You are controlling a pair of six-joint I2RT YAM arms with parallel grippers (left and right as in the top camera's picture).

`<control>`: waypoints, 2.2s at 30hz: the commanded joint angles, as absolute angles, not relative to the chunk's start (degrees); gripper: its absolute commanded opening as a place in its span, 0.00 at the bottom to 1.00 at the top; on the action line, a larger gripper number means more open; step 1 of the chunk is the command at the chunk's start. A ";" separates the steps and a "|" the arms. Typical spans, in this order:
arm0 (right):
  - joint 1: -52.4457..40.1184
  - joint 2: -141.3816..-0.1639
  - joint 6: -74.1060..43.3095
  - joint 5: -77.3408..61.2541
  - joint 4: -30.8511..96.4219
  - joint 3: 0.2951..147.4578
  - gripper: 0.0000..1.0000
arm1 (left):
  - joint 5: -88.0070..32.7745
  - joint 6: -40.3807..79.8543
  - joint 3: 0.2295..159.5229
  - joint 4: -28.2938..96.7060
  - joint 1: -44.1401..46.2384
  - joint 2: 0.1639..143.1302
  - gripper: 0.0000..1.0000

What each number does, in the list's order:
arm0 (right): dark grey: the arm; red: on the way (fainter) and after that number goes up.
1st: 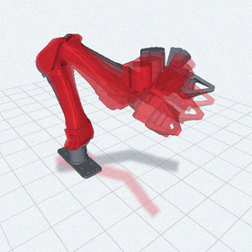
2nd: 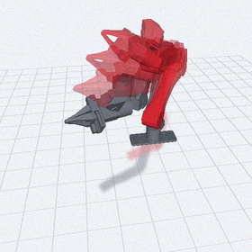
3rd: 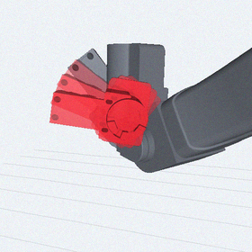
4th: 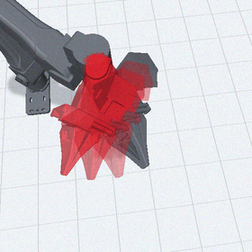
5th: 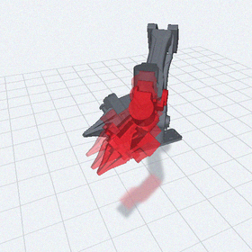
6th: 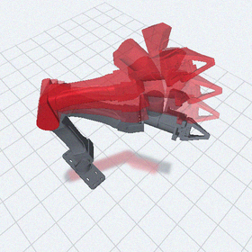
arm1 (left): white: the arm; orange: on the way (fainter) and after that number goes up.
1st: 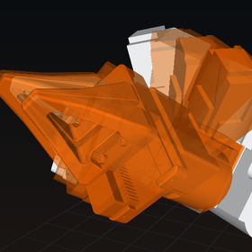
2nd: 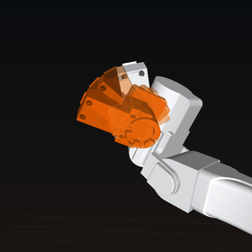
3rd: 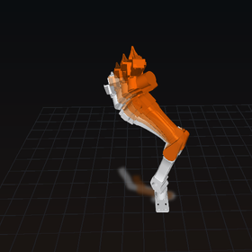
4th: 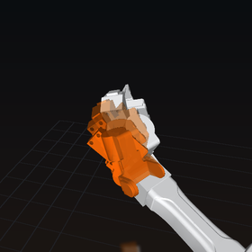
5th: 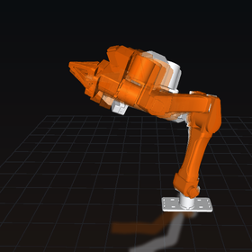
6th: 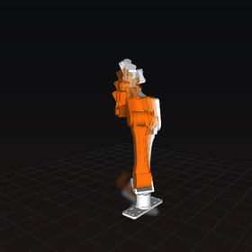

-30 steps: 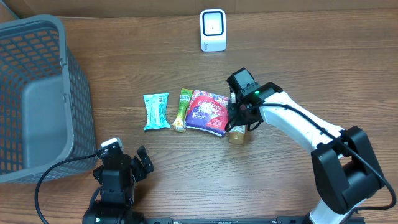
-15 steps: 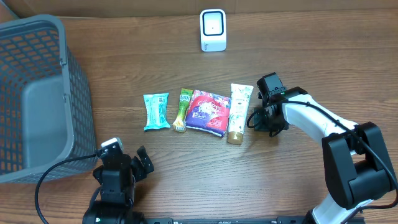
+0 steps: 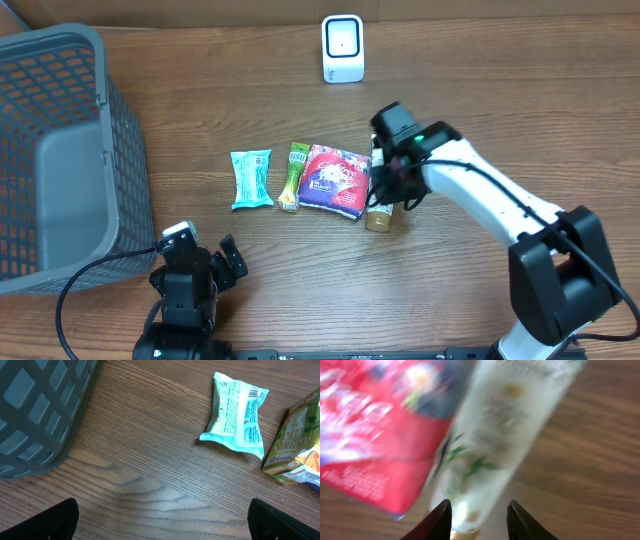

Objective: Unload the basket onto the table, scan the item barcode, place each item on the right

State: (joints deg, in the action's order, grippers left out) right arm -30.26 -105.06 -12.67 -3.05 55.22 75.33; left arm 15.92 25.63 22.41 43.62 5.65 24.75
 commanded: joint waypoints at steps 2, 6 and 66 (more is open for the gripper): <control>-31.81 -104.27 -15.55 -2.70 53.04 73.41 0.37 | 16.91 26.83 22.15 43.27 5.76 24.25 1.00; -32.14 -104.64 -16.32 -2.63 48.25 69.52 0.43 | 16.91 26.83 22.15 43.27 5.76 24.25 1.00; -2.33 -106.30 10.13 -72.20 59.61 71.20 0.31 | 16.91 26.83 22.15 43.27 5.76 24.25 1.00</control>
State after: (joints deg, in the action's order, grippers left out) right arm -3.60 -107.53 7.84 -60.73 59.99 73.80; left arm 15.92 25.63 22.41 43.62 5.65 24.75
